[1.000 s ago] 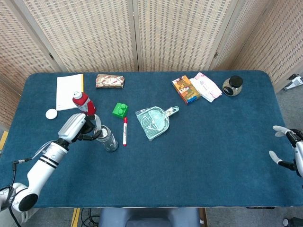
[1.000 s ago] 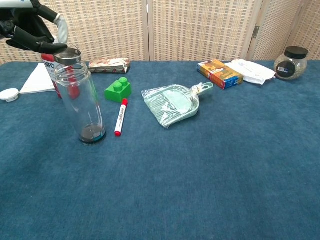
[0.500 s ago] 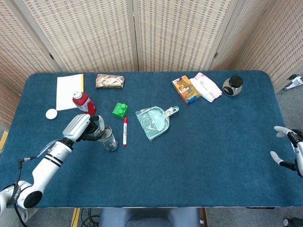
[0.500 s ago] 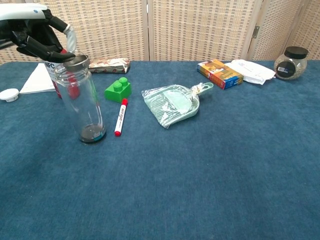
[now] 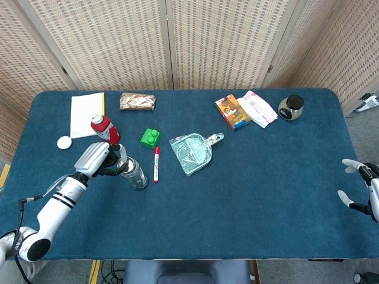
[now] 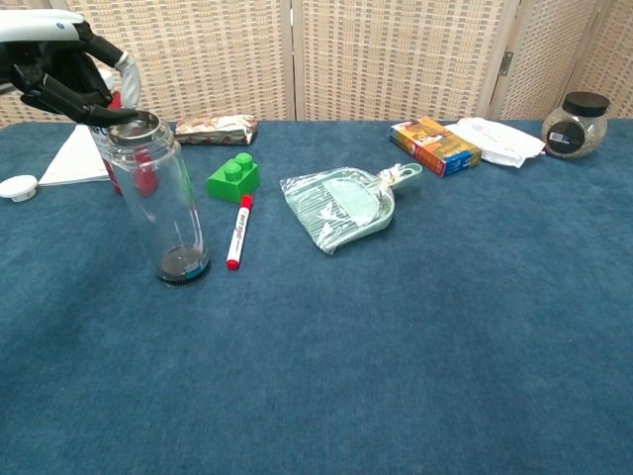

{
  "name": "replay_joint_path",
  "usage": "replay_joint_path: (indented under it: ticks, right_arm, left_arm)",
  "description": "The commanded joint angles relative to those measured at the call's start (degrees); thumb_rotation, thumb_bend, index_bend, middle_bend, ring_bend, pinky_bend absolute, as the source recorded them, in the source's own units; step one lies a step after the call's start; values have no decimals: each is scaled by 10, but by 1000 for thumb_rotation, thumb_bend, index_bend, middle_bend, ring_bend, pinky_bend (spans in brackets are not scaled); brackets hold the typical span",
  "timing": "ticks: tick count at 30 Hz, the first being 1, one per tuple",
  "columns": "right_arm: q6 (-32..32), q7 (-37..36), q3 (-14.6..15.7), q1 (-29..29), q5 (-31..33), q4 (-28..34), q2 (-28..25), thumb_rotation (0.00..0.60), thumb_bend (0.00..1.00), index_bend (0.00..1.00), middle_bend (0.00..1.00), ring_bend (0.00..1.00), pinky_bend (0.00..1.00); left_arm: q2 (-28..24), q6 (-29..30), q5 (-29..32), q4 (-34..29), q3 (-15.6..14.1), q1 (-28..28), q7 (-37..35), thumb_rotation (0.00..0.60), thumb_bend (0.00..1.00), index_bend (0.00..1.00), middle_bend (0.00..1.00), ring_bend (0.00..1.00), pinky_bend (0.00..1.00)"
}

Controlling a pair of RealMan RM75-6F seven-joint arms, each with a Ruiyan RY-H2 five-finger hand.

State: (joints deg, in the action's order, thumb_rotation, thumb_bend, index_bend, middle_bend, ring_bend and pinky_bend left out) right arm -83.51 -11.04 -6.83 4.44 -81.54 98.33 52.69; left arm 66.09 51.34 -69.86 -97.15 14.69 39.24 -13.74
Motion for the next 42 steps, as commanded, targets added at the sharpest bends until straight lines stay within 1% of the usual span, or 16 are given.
replay_joint_path:
  ticks: [1,5,10,19,20,23,25,27,30,31,35,37,38,39,41,42]
  right_arm:
    - [0,0,0,0,0,0,0,600,210,262,377,241,334]
    - [0,0,1,-1,0,-1,1,600,209,262,377,242,334]
    - [1,-1,1,-1,0,-2,2,600,210,262,377,242,334]
    - [1,-4,3,-3,0,-3,2,600,209,262,377,242,334]
    - [1,-4,3,-3,0,-3,2,600,209,262,377,242,334]
    - [2,-4,3,-3,0,-4,2,600,209,262,377,242,334]
    - [3,-5,3,-3,1,-4,3,600,209,262,377,242,334]
    - [4,-5,2,-2,1,-5,3,600,209,262,377,242,334]
    - [5,-5,2,-1,1,-6,4,600,210,262,377,242,334]
    - [5,-5,2,-1,1,-6,4,600,210,262,377,242,334]
    - [6,-5,2,-1,1,-7,4,600,209,262,377,242,334]
    - [6,-5,2,-1,1,-7,3,600,209,262,377,242,334]
    - [6,-5,2,-1,1,-6,3,600,209,262,377,242,334]
    - [5,-5,1,-1,1,-6,3,600,209,262,377,242,334]
    - [4,-4,0,-1,2,-5,1,600,209,262,377,242,334]
    - [4,-4,-1,-1,3,-5,1,600,209,262,377,242,334]
  left_arm:
    - [-1,0,1,2,-1,0,1,600,549,673,981,989,1000]
    - [-2,1,1,1,-3,0,2,600,549,668,981,989,1000]
    - [-8,-7,5,-1,-7,2,4,600,550,625,980,987,1000]
    - [-18,-20,10,-6,-8,7,4,598,550,470,974,983,1000]
    - [-19,-21,10,-6,-8,8,3,585,549,451,974,983,1000]
    - [-23,-24,10,-8,-8,9,-1,509,549,405,971,982,1000]
    - [-25,-25,9,-8,-9,9,-1,492,549,385,971,981,1000]
    - [-27,-28,8,-8,-9,10,-3,450,549,363,970,981,1000]
    - [-30,-31,9,-9,-9,11,-6,379,549,348,970,981,1000]
    - [-30,-30,8,-9,-9,11,-8,371,549,348,970,981,1000]
    - [-32,-21,7,-10,-6,7,-13,367,549,348,969,981,1000]
    - [-31,-10,9,-11,-3,4,-16,379,549,348,969,981,1000]
    - [-31,-5,10,-11,-1,2,-17,402,549,348,968,980,1000]
    - [-31,-2,10,-11,-1,0,-17,445,550,352,965,977,1000]
    - [-33,2,12,-12,-1,-3,-18,498,549,363,952,962,1000]
    - [-34,5,12,-12,-1,-5,-17,512,549,369,945,954,1000]
